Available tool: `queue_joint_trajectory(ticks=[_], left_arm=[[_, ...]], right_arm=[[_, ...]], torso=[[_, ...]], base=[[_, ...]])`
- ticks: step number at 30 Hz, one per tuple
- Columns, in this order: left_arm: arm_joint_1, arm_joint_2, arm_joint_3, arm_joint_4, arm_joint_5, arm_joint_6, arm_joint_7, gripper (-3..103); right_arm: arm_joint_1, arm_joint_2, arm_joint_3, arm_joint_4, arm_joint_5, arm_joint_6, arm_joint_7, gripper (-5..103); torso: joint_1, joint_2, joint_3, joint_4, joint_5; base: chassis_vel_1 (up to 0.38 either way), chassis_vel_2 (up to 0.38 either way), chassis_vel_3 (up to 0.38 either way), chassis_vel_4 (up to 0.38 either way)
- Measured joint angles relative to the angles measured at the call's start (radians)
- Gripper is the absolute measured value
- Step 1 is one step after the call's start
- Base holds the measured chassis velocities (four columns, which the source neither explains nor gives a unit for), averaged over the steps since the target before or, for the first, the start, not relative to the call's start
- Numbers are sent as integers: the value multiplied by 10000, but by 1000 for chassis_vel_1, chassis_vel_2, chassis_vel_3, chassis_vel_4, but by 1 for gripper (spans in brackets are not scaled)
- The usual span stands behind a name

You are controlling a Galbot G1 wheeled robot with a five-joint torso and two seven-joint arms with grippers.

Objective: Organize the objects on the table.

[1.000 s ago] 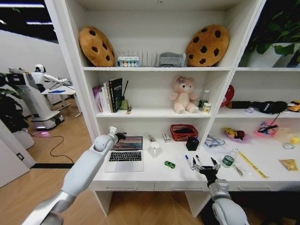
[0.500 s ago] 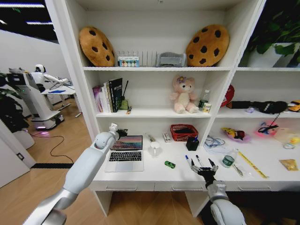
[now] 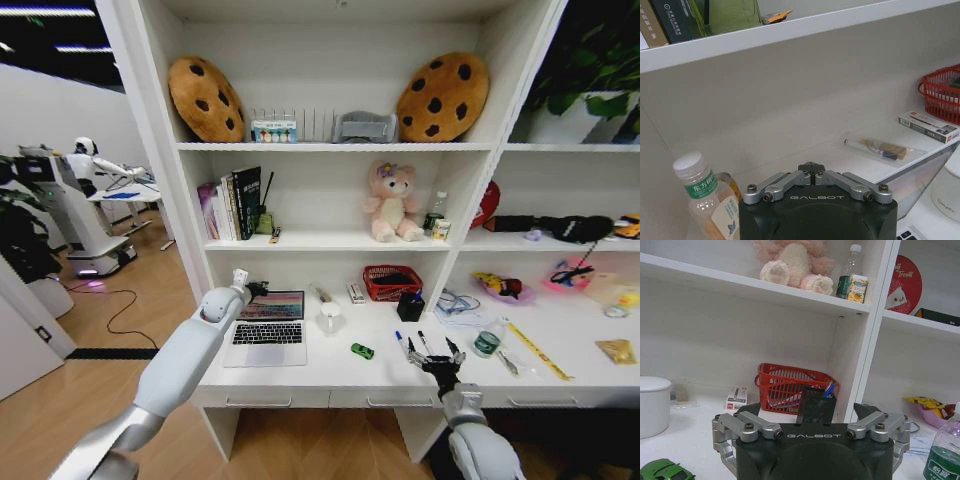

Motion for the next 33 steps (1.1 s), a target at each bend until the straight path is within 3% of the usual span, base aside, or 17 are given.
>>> queue_joint_trajectory(ticks=[10,18,27,33], left_arm=[[1361,543,-444,-1490,7,272,39,0],[4092,858,-1710,-3278,793,128,116,0],[6024,694,-2522,-3693,1898,-356,506,0],[6350,505,-2550,-3714,2102,-621,558,0]], right_arm=[[-97,-31,-90,-39,-130,-13,14,100],[20,14,-584,-176,-461,-1,61,100],[34,-66,-801,-104,-497,-87,136,100],[14,-85,-826,-5,-477,-145,187,100]], torso=[[0,0,1,1,-2],[0,0,0,2,-1],[-1,0,0,0,0],[-1,0,1,1,-1]], base=[[0,0,0,0],[0,0,0,0],[0,0,0,0],[0,0,0,0]])
